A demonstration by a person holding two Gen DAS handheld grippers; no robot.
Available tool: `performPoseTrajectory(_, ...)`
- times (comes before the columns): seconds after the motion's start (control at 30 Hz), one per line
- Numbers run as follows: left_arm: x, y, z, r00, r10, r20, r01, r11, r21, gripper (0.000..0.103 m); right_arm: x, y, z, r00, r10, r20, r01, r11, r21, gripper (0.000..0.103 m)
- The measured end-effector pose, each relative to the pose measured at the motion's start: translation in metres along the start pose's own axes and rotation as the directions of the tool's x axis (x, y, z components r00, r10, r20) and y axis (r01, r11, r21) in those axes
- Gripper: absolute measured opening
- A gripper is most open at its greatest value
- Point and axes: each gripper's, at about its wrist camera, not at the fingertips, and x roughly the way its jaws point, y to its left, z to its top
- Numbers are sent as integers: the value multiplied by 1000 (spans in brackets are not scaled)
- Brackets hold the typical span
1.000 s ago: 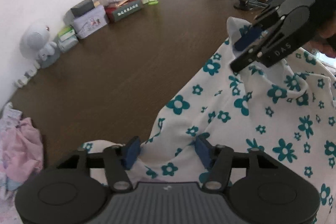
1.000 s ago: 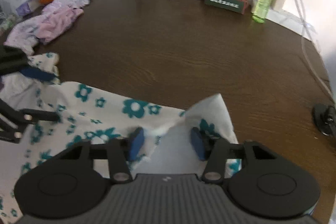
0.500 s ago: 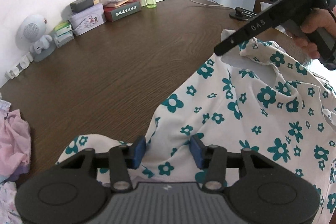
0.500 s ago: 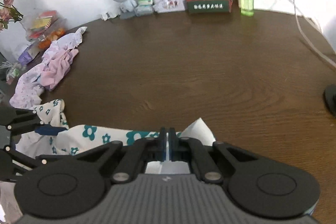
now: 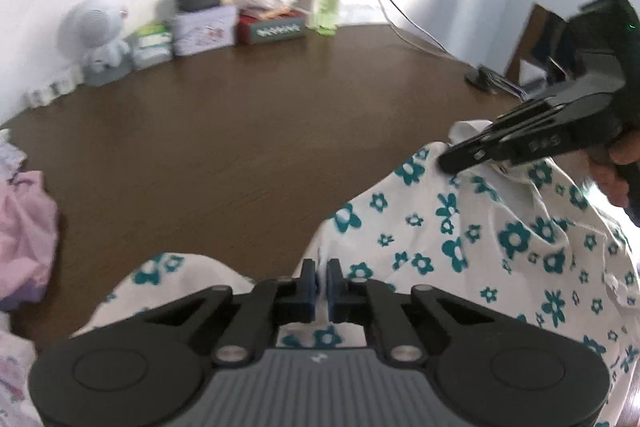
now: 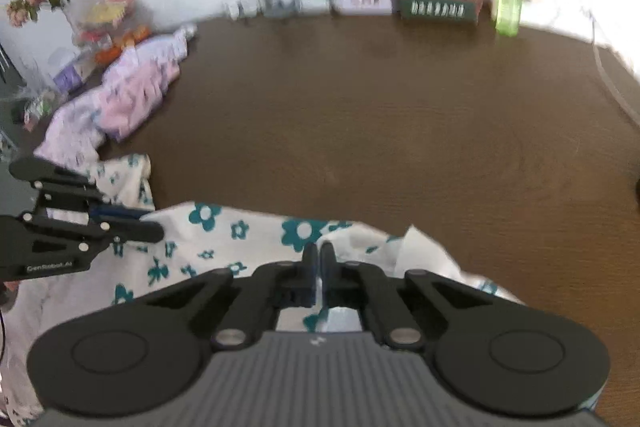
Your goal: Fold clothes
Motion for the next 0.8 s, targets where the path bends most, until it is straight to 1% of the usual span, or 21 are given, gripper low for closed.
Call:
performPoseTrajectory(0.07,-3,5,-3,1000,13,7,-13,1000,-17,4,-9,-8,5,999,19,49,-21,999,42,1)
performPoseTrajectory(0.1,-4,7,-3,1000,14,8,-14,1000,-23,4,-10,-10,5,998,16,53,-18,999,45,1)
performPoseTrajectory(0.13,-3,8,-3,1000,21,10,-21,999,-29,4,-10,-11,6,998,13,56,-16,999,47,1)
performPoseTrajectory(0.2,-2,10,-4,999,30,12,-29,999,-44,5,-2,-12,2,999,0,36,-2,999,48,2)
performPoseTrajectory(0.23,-1,11,-4,999,34,14,-33,998,-51,10,2,-13,0,1000,-2,26,1,998,56,3)
performPoseTrajectory(0.3,-2,12,-4,999,37,18,-35,997,-64,16,10,-15,-3,1000,-8,6,7,997,71,13)
performPoseTrajectory(0.33,-3,13,-4,999,36,22,-34,997,-69,25,8,-18,-4,1000,-11,4,11,997,82,32)
performPoseTrajectory(0.37,-6,11,-3,999,37,25,-35,997,-67,38,2,-20,-5,1000,-10,15,9,996,92,46)
performPoseTrajectory(0.4,-9,9,-2,999,38,29,-36,997,-65,44,-12,-22,-7,999,-3,45,-1,996,89,46)
performPoseTrajectory(0.43,-14,5,-1,998,46,38,-43,998,-53,55,-27,-23,-9,997,5,75,-11,996,85,46)
performPoseTrajectory(0.47,-18,-1,1,998,48,51,-46,998,-30,59,-41,-25,-11,994,12,105,-21,996,82,46)
performPoseTrajectory(0.5,-22,-10,4,997,36,63,-36,999,-4,61,-58,-24,-15,991,13,130,-22,997,68,46)
performPoseTrajectory(0.53,-26,-18,8,997,23,74,-25,999,22,64,-73,-22,-22,991,-5,137,-1,999,41,46)
performPoseTrajectory(0.57,-27,-31,13,997,-4,79,-1,998,57,66,-88,-21,-29,989,-23,145,21,1000,14,46)
performPoseTrajectory(0.63,-28,-57,23,994,-59,87,47,991,128,66,-106,-13,-52,989,-80,126,87,995,-52,46)
performPoseTrajectory(0.7,-21,-91,36,991,-120,63,104,969,223,66,-118,-7,-76,987,-128,98,139,983,-117,46)
performPoseTrajectory(0.73,-15,-110,42,988,-147,44,130,954,272,66,-123,-7,-92,987,-140,81,151,978,-145,46)
performPoseTrajectory(0.8,1,-144,49,984,-176,3,164,923,347,66,-130,-1,-118,987,-149,65,159,967,-199,45)
